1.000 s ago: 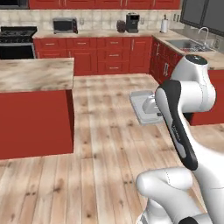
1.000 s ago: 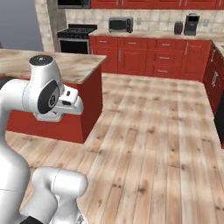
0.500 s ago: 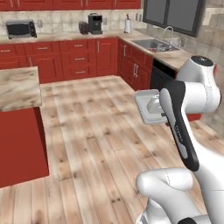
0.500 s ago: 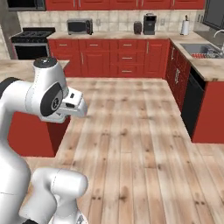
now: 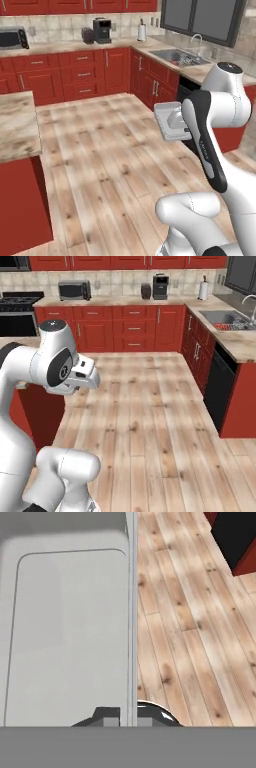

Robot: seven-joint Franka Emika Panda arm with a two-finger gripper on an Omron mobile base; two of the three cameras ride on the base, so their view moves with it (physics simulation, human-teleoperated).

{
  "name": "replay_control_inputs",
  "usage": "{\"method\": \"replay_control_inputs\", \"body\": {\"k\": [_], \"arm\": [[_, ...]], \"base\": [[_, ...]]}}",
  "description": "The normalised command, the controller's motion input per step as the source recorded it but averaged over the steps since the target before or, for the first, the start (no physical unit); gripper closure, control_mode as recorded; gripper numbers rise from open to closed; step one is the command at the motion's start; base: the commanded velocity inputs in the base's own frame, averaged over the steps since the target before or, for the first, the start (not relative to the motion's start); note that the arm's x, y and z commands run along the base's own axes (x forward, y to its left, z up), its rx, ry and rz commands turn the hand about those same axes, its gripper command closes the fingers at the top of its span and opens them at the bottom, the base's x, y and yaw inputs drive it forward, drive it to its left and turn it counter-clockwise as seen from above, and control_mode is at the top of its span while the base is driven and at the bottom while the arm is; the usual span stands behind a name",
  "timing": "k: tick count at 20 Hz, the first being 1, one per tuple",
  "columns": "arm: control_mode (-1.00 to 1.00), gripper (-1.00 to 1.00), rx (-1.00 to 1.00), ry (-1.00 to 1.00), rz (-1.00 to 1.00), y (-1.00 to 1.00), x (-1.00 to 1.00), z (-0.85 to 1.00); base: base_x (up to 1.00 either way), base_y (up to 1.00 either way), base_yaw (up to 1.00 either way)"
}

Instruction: Pick the bowl and tupperware and place them in the sink. Then turn on the water.

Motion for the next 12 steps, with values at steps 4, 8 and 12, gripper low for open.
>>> {"method": "replay_control_inputs", "body": {"k": [4,8,12], "arm": [[1.0,1.0,0.0,0.0,0.0,0.0,0.0,0.0],[1.0,1.0,0.0,0.0,0.0,0.0,0.0,0.0],[1.0,1.0,0.0,0.0,0.0,0.0,0.0,0.0]], "base": [[1.0,0.0,-0.16],[1.0,0.03,-0.25],[1.0,0.06,-0.18]]}}
